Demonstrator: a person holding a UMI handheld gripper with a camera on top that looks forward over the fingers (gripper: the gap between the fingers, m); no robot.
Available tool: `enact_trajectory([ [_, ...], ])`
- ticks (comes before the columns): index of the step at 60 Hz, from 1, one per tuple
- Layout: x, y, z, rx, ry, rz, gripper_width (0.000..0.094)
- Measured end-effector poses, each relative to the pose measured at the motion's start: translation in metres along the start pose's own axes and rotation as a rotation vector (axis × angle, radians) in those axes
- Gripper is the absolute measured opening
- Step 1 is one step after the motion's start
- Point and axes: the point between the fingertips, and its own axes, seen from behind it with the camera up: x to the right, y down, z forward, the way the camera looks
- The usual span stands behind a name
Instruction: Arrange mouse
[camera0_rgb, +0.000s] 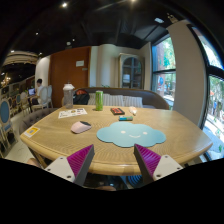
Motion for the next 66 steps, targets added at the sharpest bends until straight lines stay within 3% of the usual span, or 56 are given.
enact_trajectory([
  [11,-0.020,0.003,0.024,-0.006,-0.009,-0.044,0.0833],
  [26,-0.073,-0.011,0.061,-0.044,-0.124,-0.036,0.0830],
  [41,-0.161,-0.003,0.147,-0.171,-0.232,-0.060,0.0826],
  [53,-0.178,0.013,0.183,-0.288,-0.236,-0.031,0.0818],
  [66,-0.185,0.001,0.220,-0.283,-0.181,-0.043,0.0808],
])
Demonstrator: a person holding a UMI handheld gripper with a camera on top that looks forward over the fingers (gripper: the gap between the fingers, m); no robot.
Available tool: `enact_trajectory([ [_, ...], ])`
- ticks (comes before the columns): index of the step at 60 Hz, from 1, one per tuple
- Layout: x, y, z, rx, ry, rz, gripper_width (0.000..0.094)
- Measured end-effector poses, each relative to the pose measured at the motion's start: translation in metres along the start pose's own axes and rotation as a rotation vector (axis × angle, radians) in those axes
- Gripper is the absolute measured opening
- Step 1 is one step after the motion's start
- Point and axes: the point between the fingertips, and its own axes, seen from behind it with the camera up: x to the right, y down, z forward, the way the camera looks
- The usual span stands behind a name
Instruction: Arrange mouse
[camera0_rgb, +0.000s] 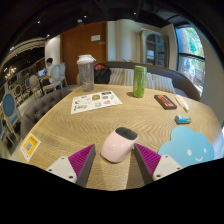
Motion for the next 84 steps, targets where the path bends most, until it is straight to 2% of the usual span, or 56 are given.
enact_trajectory([
  [11,-0.003,-0.017,0.023,-0.003,0.016,0.009,0.0782],
  [14,-0.002,-0.020,0.027,0.001,0.026,0.014,0.0732],
  [20,-0.004,-0.024,0.033,0.011,0.033,0.014,0.0552],
  [26,-0.005,-0.023,0.033,0.009,0.040,0.018,0.0549],
  [36,-0.010,-0.024,0.025,0.013,0.010,-0.009,0.0456],
  [41,0.003,-0.055,-0.003,0.119,0.013,-0.030,0.0442],
  [47,0.072,-0.092,-0.055,0.247,0.127,0.019,0.0440],
  [50,0.113,-0.094,-0.076,0.264,0.179,0.026,0.0439],
  [54,0.169,-0.081,-0.091,0.240,0.260,0.054,0.0437],
  [60,0.237,-0.035,-0.097,0.152,0.351,0.098,0.0436],
  [69,0.271,0.032,-0.072,0.021,0.339,0.175,0.0438],
  [70,0.272,0.037,-0.071,0.008,0.331,0.181,0.0443],
  [72,0.273,0.033,-0.069,0.042,0.317,0.198,0.0456],
  [79,0.273,0.036,-0.070,0.011,0.289,0.195,0.0555],
  [81,0.273,0.038,-0.073,0.007,0.284,0.182,0.0656],
  [82,0.273,0.038,-0.076,0.008,0.282,0.176,0.0790],
  [83,0.272,0.039,-0.080,0.012,0.282,0.170,0.0873],
  [84,0.273,0.038,-0.083,0.022,0.285,0.168,0.0866],
])
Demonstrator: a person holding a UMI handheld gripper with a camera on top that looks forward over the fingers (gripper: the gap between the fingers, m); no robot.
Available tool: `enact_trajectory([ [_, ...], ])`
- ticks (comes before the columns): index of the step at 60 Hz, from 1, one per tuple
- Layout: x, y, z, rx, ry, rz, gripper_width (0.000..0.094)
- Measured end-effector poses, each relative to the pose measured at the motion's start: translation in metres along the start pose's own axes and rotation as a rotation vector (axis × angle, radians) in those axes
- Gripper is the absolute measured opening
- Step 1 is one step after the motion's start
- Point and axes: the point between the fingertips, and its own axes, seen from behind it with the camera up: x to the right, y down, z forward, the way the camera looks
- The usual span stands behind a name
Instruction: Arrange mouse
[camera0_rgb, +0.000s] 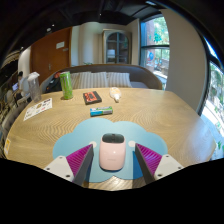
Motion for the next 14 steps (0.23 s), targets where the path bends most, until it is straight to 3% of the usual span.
enact_trajectory([
  [14,0.002,0.013,-0.083,0.088,-0.053,0.048,0.0837],
])
